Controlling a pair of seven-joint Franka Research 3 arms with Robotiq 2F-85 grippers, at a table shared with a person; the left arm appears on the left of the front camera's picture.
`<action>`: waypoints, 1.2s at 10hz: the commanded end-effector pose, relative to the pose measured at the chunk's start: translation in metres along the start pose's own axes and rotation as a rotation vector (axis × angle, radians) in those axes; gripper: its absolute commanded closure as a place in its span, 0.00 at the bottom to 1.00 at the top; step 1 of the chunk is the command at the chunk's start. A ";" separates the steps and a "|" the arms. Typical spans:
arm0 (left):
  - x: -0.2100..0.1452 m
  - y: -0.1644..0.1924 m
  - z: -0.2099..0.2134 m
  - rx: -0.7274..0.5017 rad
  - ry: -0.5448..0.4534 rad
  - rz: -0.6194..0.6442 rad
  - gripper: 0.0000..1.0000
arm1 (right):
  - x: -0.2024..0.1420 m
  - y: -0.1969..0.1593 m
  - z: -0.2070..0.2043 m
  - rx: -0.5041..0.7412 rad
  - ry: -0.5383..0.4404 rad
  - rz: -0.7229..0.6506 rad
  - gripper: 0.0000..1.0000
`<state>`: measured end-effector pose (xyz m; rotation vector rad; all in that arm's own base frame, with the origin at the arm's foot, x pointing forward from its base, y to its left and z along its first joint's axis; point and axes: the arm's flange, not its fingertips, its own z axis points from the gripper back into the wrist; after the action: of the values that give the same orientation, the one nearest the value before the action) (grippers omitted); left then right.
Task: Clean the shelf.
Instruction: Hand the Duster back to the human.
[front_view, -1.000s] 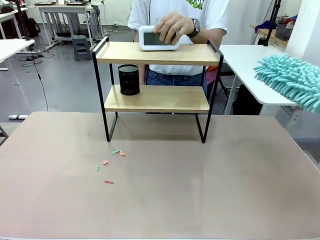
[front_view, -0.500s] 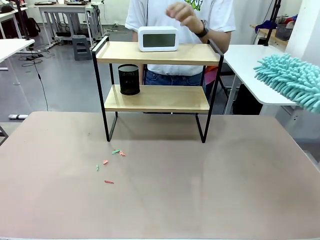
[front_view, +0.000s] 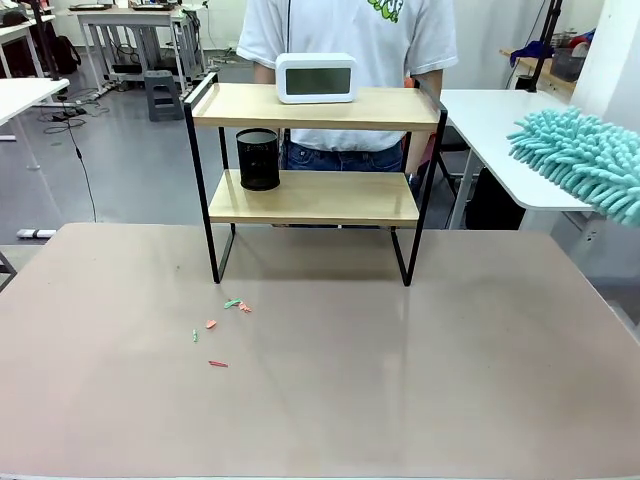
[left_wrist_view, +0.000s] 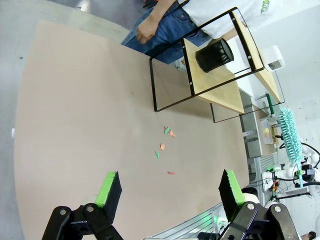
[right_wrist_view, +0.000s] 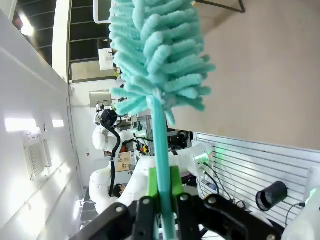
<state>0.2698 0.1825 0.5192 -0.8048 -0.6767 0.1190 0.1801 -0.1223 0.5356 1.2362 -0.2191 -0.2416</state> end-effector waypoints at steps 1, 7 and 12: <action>0.007 -0.062 -0.005 -0.241 0.054 -0.174 0.00 | -0.003 0.038 0.003 -0.097 0.009 0.118 0.88; -0.023 -0.286 -0.104 -0.538 0.409 -0.528 0.00 | -0.022 0.160 -0.121 -0.264 0.888 0.589 0.88; -0.048 -0.302 -0.138 -0.657 0.412 -0.521 0.00 | -0.022 0.175 -0.174 -0.266 0.957 0.629 0.88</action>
<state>0.2648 -0.1115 0.6500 -1.1175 -0.4965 -0.7183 0.2028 0.0783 0.6454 0.8698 0.2141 0.7215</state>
